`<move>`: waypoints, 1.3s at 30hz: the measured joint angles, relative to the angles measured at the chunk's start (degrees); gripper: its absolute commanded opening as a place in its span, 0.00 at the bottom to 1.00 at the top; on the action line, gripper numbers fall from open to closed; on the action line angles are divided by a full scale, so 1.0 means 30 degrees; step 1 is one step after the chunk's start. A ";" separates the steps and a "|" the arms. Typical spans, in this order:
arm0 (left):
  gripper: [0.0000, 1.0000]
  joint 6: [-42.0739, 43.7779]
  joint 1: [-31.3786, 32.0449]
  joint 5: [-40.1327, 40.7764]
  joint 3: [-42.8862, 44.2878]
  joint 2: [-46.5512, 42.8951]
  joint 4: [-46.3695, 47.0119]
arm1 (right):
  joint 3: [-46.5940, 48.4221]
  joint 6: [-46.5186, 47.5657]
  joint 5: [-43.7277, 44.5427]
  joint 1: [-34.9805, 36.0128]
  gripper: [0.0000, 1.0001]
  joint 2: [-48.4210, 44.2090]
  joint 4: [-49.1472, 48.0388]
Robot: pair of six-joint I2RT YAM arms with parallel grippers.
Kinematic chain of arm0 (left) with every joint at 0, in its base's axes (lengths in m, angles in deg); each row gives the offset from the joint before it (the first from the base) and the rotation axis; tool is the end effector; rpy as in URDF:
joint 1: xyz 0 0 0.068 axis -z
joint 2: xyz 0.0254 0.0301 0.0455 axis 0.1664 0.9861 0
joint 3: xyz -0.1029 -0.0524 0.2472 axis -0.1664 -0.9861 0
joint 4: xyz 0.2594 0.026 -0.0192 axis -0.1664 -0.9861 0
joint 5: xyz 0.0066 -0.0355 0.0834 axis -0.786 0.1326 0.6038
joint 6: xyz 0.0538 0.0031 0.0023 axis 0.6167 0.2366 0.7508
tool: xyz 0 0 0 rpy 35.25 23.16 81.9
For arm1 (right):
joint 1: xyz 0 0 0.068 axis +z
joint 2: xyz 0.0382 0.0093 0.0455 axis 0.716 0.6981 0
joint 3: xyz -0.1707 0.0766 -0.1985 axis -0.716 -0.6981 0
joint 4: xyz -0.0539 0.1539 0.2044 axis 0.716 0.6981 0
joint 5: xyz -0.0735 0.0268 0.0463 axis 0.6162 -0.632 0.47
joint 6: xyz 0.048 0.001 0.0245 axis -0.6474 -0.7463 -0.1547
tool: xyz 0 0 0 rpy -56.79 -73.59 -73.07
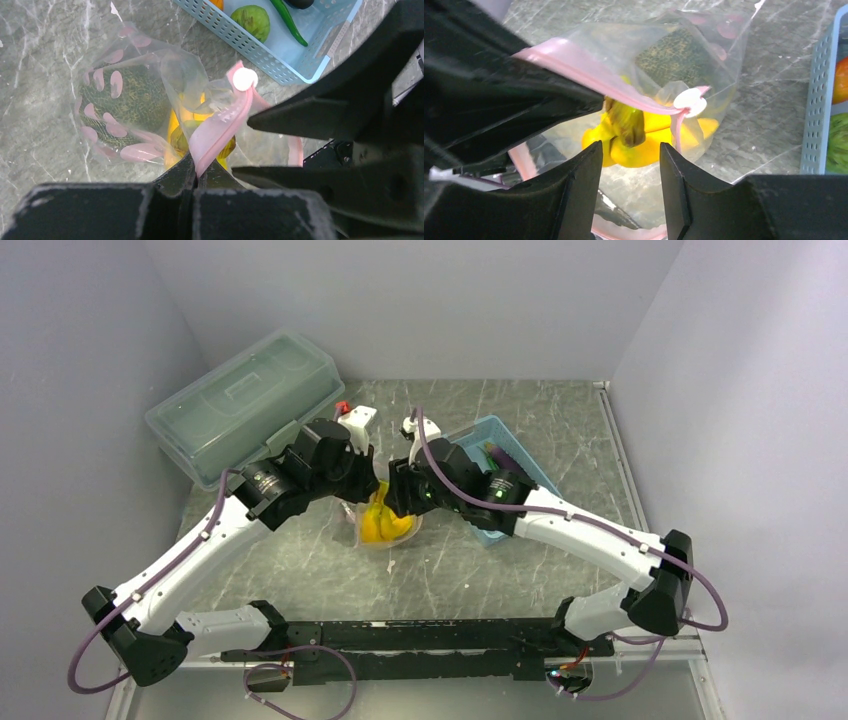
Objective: Place the food in the zip-top bag and seal the zipper
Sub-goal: Adjust the zipper food storage bag at the center of the board.
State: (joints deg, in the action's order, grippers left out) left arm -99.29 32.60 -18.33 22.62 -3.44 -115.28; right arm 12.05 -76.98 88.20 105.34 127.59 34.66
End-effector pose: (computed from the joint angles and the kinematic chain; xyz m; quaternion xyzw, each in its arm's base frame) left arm 0.1749 -0.1573 0.3829 0.1519 0.8794 -0.2308 0.3877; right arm 0.1609 0.2644 0.3596 -0.1951 0.8517 0.2924 0.3887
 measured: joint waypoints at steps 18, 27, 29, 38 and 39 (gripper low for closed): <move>0.00 0.0284 0.0000 -0.0219 0.0015 -0.0058 -0.0335 | 0.0197 -0.0335 -0.3497 -0.2222 0.50 0.1457 -0.1552; 0.00 0.0408 -0.0036 -0.0204 0.0109 -0.0051 -0.0386 | -0.0160 -0.0342 -0.4291 -0.2273 0.38 0.2178 -0.2594; 0.00 0.0408 -0.0036 -0.0204 0.0153 -0.0051 -0.0386 | -0.0248 -0.0335 -0.4444 -0.2273 0.32 0.2368 -0.2761; 0.00 0.0408 -0.0036 -0.0211 0.0153 -0.0051 -0.0437 | -0.0816 -0.0809 -0.5013 -0.2368 0.00 0.2557 -0.3723; 0.00 0.0408 -0.0036 -0.0211 0.0153 -0.0051 -0.0466 | -0.0998 -0.0918 -0.5100 -0.2426 0.00 0.2506 -0.3876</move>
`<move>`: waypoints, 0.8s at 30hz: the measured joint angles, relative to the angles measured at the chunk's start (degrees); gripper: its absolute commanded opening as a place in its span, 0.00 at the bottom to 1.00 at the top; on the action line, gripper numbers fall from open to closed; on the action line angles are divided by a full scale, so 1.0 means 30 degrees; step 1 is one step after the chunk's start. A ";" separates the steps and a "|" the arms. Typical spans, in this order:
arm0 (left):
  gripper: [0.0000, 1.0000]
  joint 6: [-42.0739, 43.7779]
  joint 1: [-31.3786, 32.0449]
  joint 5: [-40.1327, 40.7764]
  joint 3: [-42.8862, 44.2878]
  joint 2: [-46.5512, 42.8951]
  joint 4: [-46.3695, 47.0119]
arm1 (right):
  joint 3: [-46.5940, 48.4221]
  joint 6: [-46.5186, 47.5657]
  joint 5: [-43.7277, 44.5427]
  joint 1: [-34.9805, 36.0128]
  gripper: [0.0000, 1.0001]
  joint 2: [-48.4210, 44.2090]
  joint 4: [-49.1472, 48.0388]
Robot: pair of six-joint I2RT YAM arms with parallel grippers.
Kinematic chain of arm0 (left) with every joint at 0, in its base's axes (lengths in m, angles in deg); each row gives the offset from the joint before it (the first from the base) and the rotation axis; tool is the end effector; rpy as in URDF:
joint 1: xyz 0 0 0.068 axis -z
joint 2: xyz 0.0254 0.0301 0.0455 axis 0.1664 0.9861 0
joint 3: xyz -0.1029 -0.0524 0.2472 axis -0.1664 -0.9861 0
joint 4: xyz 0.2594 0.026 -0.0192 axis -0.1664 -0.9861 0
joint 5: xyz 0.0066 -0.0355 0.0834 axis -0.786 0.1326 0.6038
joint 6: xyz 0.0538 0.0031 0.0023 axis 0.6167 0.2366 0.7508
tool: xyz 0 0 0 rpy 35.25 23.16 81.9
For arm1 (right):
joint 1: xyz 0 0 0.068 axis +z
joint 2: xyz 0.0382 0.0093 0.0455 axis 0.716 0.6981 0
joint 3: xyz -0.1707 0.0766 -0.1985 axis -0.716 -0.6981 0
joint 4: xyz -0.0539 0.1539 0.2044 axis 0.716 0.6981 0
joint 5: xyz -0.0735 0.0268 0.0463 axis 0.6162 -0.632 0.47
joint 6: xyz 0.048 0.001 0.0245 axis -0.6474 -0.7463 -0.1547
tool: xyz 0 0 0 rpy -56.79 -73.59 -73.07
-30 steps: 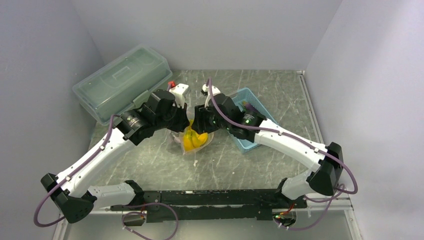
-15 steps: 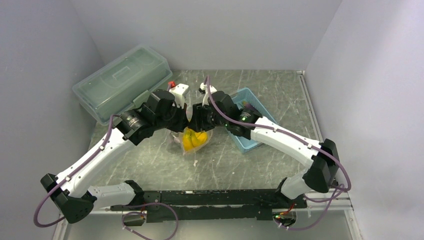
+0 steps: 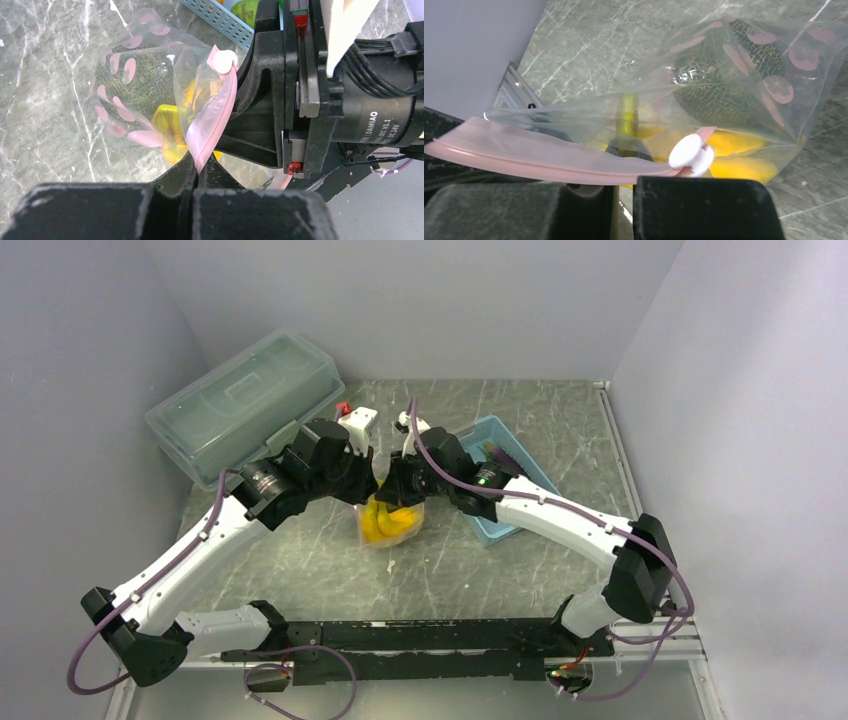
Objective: Place the food in the zip-top bag and seal the zipper
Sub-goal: Adjust the zipper food storage bag at the center of the board.
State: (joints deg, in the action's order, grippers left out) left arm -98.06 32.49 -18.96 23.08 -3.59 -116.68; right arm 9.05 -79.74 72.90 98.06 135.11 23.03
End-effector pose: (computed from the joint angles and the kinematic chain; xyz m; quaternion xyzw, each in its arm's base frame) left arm 0.1730 -0.1555 0.3839 0.1636 0.8805 -0.2272 0.3826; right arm 0.2098 0.2791 0.3197 -0.1831 0.8500 0.3691 0.3283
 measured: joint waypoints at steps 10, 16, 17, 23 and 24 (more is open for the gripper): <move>0.00 0.0007 0.0000 -0.0131 0.0000 0.0058 0.0000 | -0.3971 -0.2259 -0.1275 -0.0984 0.00 -0.3563 -0.2820; 0.00 0.0015 0.0000 -0.0095 0.0000 0.0211 0.0007 | -0.5595 -0.3905 -0.2040 -0.2047 0.00 -0.5406 -0.4393; 0.00 0.0015 0.0000 -0.0051 0.0000 0.0211 0.0007 | -0.5727 -0.4102 -0.2200 -0.2186 0.00 -0.5603 -0.4619; 0.00 0.0015 0.0000 0.0197 0.0000 0.0219 0.0036 | -0.6076 -0.5391 -0.3177 -0.2674 0.00 -0.6054 -0.5727; 0.00 0.0015 0.0000 0.0219 0.0000 0.0219 0.0058 | -0.6193 -0.5544 -0.3286 -0.2718 0.00 -0.6091 -0.5909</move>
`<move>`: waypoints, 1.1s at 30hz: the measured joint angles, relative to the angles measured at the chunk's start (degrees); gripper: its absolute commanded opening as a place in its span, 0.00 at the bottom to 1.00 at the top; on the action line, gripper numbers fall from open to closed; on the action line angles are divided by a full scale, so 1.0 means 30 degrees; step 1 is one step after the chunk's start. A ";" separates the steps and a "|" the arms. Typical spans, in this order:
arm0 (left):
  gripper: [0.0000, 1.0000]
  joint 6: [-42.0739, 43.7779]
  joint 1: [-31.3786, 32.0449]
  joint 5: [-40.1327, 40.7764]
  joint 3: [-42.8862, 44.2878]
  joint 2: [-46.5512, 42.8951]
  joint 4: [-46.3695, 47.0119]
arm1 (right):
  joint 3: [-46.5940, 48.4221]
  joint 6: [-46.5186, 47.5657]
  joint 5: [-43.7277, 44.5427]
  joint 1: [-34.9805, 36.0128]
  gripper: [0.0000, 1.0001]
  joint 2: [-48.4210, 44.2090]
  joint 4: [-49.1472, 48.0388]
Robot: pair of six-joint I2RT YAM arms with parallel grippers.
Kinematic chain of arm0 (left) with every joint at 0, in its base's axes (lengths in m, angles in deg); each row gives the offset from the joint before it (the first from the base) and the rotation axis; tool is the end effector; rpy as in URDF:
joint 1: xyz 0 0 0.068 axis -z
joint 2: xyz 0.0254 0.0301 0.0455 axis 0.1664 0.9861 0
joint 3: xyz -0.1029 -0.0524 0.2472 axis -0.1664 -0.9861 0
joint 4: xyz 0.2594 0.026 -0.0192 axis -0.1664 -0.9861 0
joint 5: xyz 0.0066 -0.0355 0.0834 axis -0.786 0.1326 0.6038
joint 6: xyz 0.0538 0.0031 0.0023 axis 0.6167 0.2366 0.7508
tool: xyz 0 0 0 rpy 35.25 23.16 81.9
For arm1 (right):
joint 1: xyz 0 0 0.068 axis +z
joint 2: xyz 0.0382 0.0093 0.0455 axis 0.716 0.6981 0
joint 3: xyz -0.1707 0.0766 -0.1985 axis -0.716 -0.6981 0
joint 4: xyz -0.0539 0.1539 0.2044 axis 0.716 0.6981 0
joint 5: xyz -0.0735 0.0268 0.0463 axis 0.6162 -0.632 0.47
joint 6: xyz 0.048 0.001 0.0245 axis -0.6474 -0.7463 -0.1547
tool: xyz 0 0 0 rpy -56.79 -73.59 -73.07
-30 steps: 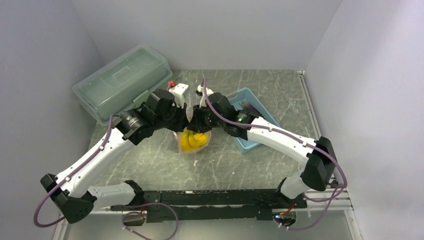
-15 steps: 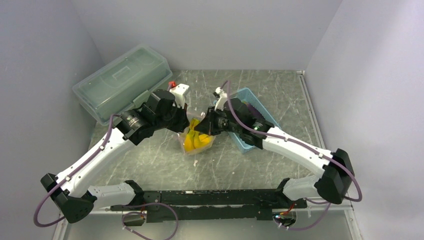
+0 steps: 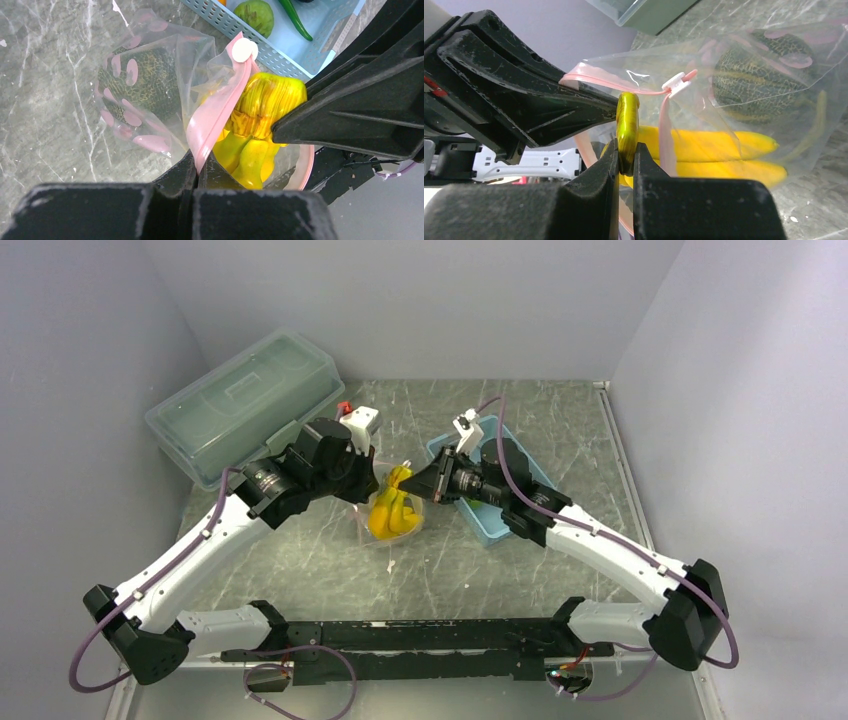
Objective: Place the food in the zip-top bag and seal the zipper
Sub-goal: Adjust the zipper food storage bag at the center of the board.
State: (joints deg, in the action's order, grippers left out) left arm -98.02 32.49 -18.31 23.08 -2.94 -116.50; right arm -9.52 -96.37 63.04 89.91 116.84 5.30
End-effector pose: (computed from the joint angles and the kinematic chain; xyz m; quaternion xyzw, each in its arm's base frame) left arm 0.1757 -0.1574 0.3817 0.1618 0.8826 -0.2208 0.3822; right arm 0.1926 0.2017 0.3308 -0.0605 0.7804 0.5224 0.3382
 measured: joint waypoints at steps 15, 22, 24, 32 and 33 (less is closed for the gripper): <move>0.00 -0.0036 0.0000 -0.0568 0.0058 0.0590 0.0233 | -0.4750 -0.3104 -0.0393 0.0051 0.00 0.0481 -0.6390; 0.00 -0.0255 0.0000 -0.1137 0.0510 0.1202 0.0255 | -0.5719 -0.2718 0.0823 0.1100 0.00 0.1239 -0.9092; 0.00 -0.0393 0.0000 -0.1326 0.0546 0.1260 0.0233 | -0.5719 -0.2295 0.1559 0.1486 0.00 0.1530 -0.9326; 0.00 -0.0554 -0.0015 -0.2011 0.0903 0.1282 -0.0007 | -0.4772 -0.0321 0.5741 0.3504 0.00 0.2375 -0.8291; 0.00 -0.0561 -0.0015 -0.2062 0.0940 0.1282 -0.0022 | -0.4619 -0.0270 0.6135 0.3606 0.00 0.2543 -0.8182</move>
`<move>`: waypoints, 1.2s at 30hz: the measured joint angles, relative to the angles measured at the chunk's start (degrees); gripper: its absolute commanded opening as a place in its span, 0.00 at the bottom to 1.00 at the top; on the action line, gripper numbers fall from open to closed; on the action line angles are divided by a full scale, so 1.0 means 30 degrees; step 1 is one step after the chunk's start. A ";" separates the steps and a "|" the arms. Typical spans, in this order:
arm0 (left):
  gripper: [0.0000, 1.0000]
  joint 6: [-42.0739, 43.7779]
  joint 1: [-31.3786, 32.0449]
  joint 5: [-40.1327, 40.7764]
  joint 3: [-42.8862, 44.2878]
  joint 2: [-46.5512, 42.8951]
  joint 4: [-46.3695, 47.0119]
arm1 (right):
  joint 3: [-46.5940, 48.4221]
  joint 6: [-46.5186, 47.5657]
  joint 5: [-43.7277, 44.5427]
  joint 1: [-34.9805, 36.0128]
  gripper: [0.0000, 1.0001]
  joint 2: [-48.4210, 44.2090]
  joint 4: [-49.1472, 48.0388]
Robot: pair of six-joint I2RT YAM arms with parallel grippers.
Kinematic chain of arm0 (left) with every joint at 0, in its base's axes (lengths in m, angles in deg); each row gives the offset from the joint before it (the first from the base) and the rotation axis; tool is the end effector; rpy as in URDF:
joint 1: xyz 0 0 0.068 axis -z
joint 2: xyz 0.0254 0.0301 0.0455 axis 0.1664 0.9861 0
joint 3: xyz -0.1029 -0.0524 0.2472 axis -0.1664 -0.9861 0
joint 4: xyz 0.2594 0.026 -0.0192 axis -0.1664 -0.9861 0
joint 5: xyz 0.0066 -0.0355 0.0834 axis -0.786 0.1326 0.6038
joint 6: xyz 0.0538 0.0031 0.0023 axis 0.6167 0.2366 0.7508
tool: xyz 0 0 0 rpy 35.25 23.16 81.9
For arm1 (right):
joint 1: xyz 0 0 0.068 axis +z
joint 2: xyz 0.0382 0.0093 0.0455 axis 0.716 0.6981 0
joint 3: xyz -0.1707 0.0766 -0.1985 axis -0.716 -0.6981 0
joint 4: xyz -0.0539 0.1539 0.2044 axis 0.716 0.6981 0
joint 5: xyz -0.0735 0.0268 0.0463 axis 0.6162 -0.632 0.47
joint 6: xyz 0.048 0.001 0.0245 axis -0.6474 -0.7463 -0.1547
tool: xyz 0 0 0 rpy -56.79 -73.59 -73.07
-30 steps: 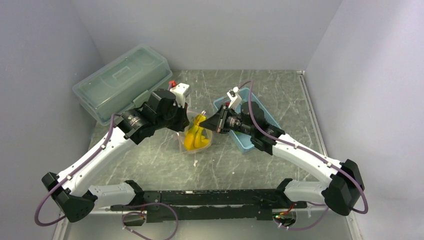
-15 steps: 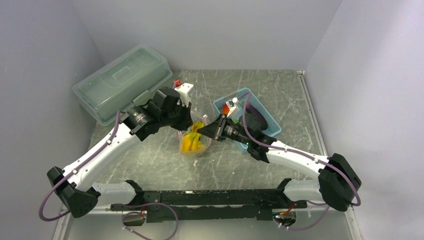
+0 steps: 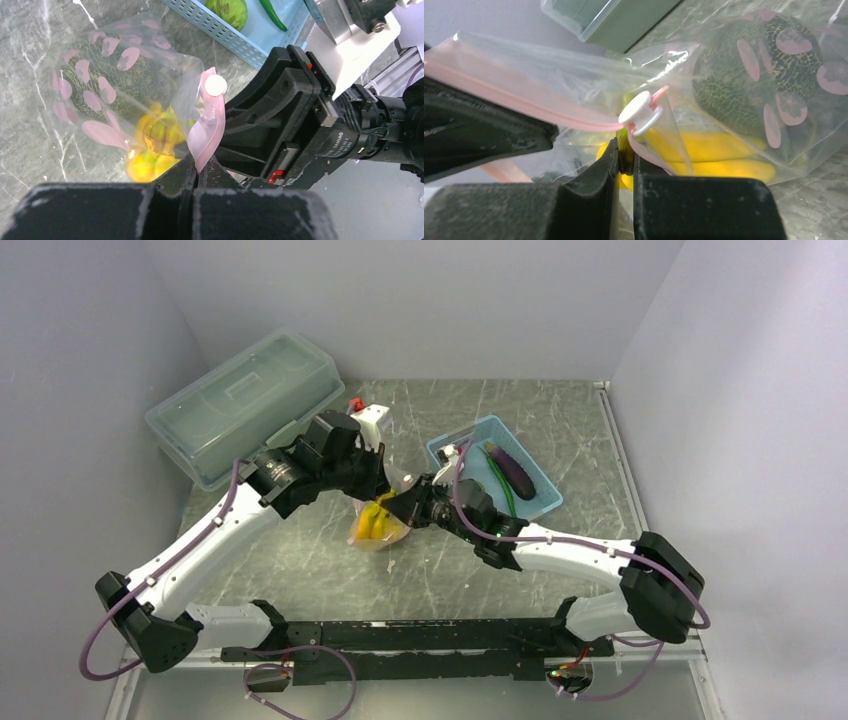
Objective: Place the food in the zip-top bag and seal the zipper
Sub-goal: Adjust the zipper food storage bag at the center of the board.
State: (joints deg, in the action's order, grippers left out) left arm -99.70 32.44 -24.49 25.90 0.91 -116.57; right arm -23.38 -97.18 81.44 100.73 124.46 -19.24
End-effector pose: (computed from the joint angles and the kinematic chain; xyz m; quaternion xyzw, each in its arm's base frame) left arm 0.1857 -0.1713 0.3825 0.1721 0.8843 -0.2625 0.3455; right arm 0.1708 0.2424 0.2548 -0.0289 0.7686 0.4987 0.3996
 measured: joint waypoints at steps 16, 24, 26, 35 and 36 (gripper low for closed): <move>0.00 -0.0444 -0.0102 -0.0138 0.0364 0.0284 -0.0685 | 0.2433 0.1785 0.2980 0.0991 0.46 0.1144 0.4007; 0.00 -0.0736 -0.0087 0.1530 0.0896 0.0284 -0.1107 | 0.3038 0.2718 0.3526 0.0991 0.51 -0.1268 0.6761; 0.00 -0.0809 -0.0087 0.1902 0.0896 0.0284 -0.1195 | 0.3468 0.3053 0.3847 0.0991 0.51 -0.1916 0.7417; 0.00 -0.0809 -0.0087 0.2463 0.0896 0.0291 -0.1333 | 0.6339 0.4707 0.5639 0.0991 0.51 -0.2484 1.1519; 0.00 -0.0809 -0.0087 0.2514 0.0896 0.0291 -0.1348 | 0.6543 0.4918 0.5843 0.0984 0.51 -0.2484 1.1905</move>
State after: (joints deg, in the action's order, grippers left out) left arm -102.13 32.18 -16.95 28.59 1.78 -120.61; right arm -3.75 -82.43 98.97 103.68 117.01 16.47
